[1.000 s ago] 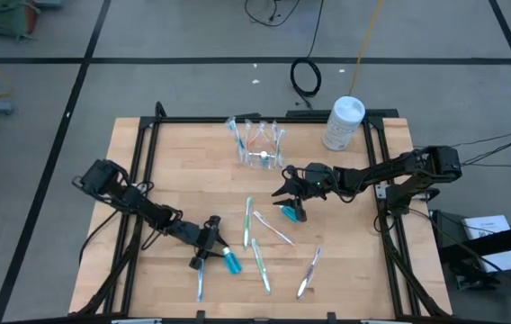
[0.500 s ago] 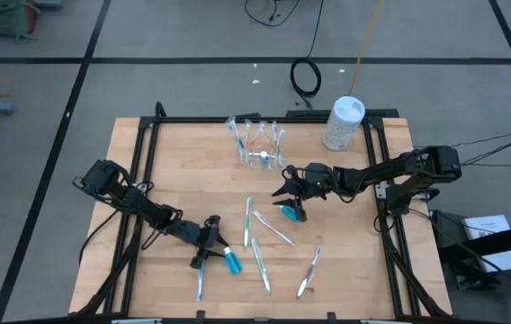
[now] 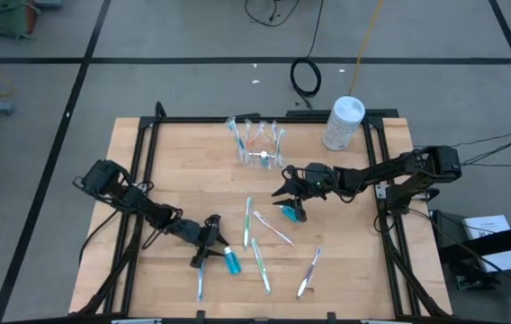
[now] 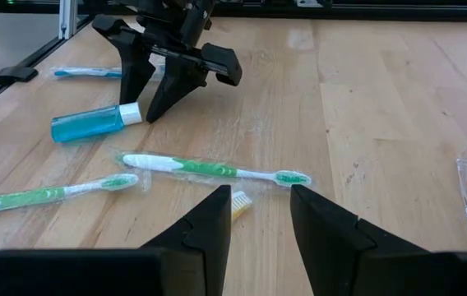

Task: Pick & Place toothbrushing station
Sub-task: Put the blue mouthwash into the transparent organizer

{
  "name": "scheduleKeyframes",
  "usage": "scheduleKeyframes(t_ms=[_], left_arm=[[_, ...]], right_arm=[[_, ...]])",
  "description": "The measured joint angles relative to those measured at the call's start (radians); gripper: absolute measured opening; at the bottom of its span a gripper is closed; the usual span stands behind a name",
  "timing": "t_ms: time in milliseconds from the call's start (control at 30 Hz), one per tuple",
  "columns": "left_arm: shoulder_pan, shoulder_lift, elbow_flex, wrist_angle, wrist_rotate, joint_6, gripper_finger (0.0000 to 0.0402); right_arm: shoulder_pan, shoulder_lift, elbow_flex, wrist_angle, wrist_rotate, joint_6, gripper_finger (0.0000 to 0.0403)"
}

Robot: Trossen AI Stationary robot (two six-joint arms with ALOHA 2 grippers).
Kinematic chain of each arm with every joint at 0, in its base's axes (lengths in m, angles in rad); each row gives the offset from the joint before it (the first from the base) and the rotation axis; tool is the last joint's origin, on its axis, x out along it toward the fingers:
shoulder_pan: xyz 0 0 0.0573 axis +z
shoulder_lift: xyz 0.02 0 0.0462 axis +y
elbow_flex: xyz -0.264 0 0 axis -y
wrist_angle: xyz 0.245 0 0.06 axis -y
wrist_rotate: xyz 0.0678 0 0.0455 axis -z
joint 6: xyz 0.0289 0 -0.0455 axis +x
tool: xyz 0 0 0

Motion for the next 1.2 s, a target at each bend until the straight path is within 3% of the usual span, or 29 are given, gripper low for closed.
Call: scheduleKeyframes(t_ms=[333, 600, 833, 1200], left_arm=[[0.018, -0.09, -0.001, -0.024, 0.088, 0.16, 0.0144], [0.064, -0.184, 0.0, -0.065, 0.173, 0.043, 0.0148], [0.087, -0.171, 0.0, -0.051, 0.226, 0.093, 0.0171], [0.082, -0.014, 0.102, -0.096, 0.258, 0.181, 0.0182]], right_arm=[[0.0, 0.0, 0.0, 0.0, 0.0, 0.0, 0.0118], [0.0, 0.0, 0.0, 0.0, 0.0, 0.0, 0.0118], [0.0, 0.0, 0.0, 0.0, 0.0, 0.0, 0.0118], [0.0, 0.0, 0.0, 0.0, 0.0, 0.0, 0.0118]])
